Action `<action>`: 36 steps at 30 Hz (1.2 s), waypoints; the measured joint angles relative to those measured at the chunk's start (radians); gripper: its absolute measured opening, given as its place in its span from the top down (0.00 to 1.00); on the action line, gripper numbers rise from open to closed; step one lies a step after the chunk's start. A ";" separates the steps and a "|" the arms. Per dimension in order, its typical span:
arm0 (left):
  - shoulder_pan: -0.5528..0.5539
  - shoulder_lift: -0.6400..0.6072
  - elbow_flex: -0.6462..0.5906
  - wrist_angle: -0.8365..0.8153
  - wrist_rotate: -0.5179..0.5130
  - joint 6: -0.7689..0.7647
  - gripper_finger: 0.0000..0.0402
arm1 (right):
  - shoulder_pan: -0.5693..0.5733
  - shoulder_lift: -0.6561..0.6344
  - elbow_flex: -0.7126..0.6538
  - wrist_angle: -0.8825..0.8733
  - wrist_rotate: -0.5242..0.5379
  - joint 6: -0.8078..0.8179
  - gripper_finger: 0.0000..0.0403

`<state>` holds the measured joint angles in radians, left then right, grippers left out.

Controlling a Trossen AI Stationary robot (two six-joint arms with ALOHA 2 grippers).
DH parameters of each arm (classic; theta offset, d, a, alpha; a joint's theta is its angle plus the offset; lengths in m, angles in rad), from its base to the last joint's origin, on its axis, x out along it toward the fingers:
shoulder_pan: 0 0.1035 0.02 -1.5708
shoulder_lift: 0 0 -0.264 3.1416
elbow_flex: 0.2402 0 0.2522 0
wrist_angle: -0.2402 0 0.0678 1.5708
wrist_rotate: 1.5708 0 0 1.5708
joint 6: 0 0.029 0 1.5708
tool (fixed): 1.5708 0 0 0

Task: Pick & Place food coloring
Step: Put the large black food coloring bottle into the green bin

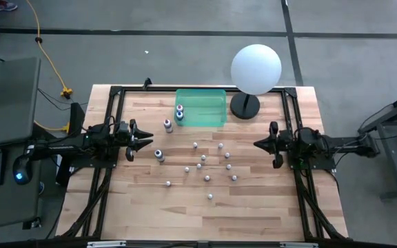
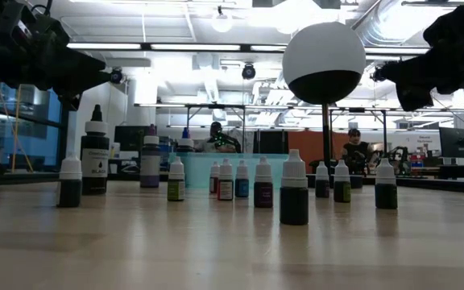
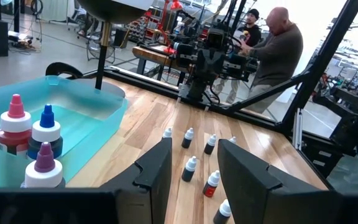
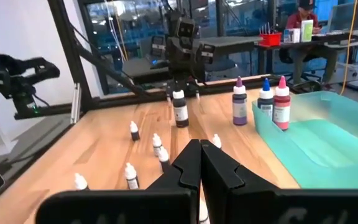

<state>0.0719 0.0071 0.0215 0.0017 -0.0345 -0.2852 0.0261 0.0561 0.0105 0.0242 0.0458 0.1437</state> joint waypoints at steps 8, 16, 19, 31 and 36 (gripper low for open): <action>0.000 0.000 0.000 0.000 0.000 0.000 0.68 | 0.000 0.044 0.000 -0.002 0.005 -0.121 1.00; 0.000 0.000 0.000 0.000 0.000 0.000 0.68 | 0.000 0.044 0.000 0.002 0.007 -0.150 1.00; 0.000 0.000 0.000 0.000 0.000 0.000 0.68 | 0.000 0.044 0.000 0.002 0.008 -0.122 1.00; 0.000 0.000 0.000 0.000 0.000 0.000 0.68 | 0.000 0.044 0.000 0.002 0.007 -0.123 1.00; 0.000 0.000 0.000 0.000 0.000 0.000 0.68 | 0.000 0.044 0.000 0.002 0.007 -0.123 1.00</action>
<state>0.0717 0.0071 0.0212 0.0019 -0.0341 -0.2853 0.0261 0.1001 0.0101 0.0265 0.0532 0.0204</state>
